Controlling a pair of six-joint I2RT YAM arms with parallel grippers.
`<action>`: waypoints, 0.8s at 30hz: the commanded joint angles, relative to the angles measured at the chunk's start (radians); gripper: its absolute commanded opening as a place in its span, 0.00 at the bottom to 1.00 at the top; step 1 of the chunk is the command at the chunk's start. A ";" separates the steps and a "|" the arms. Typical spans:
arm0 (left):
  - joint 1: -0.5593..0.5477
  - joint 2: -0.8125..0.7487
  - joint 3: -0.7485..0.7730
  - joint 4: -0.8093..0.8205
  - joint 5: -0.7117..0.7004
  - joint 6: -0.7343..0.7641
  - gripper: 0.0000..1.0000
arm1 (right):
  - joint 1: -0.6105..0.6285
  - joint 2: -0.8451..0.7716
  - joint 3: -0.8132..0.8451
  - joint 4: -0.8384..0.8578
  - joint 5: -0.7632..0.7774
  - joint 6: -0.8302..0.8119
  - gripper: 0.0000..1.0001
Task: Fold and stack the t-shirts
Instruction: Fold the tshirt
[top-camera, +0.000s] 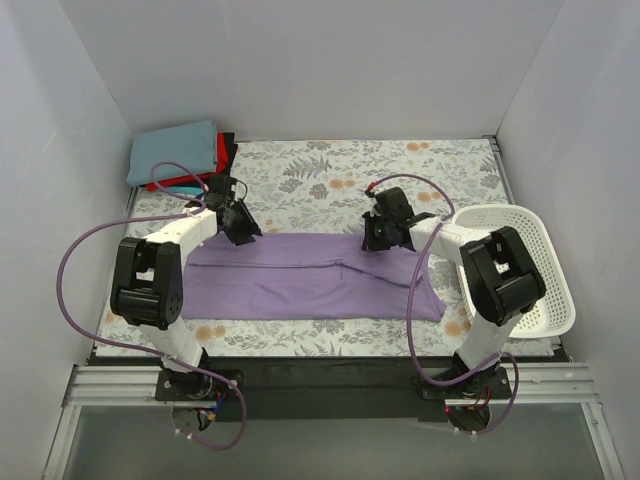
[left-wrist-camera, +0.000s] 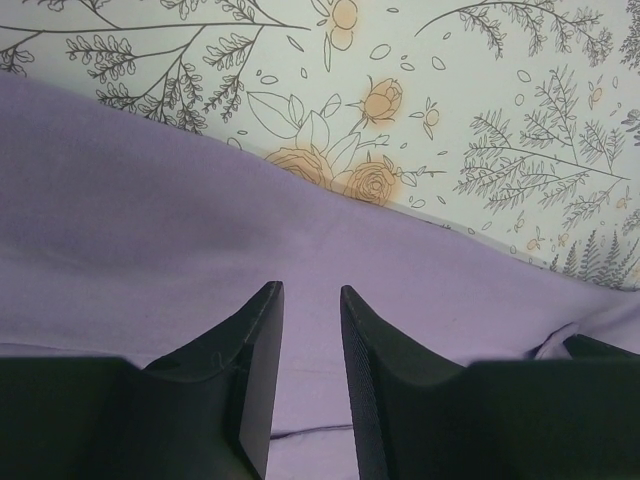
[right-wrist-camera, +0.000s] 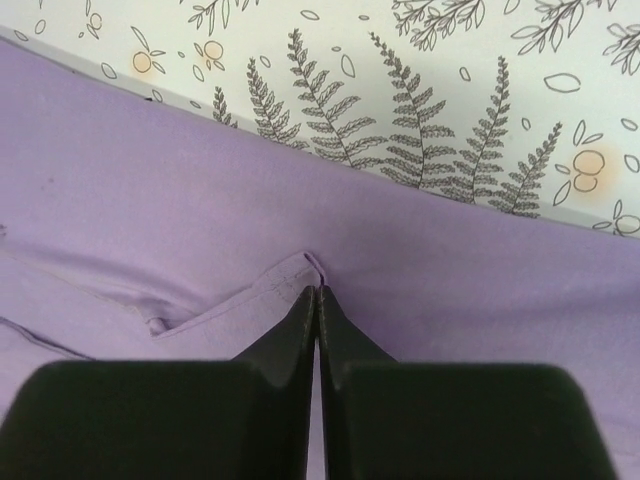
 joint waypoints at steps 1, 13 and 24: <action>-0.003 -0.011 0.018 -0.001 0.008 0.008 0.28 | 0.005 -0.062 -0.016 0.033 -0.026 0.013 0.04; -0.003 -0.012 0.018 -0.004 0.021 0.011 0.27 | 0.037 -0.227 -0.140 0.036 -0.099 0.057 0.01; -0.008 -0.018 0.018 -0.009 0.069 0.038 0.27 | 0.178 -0.356 -0.282 0.062 -0.023 0.131 0.01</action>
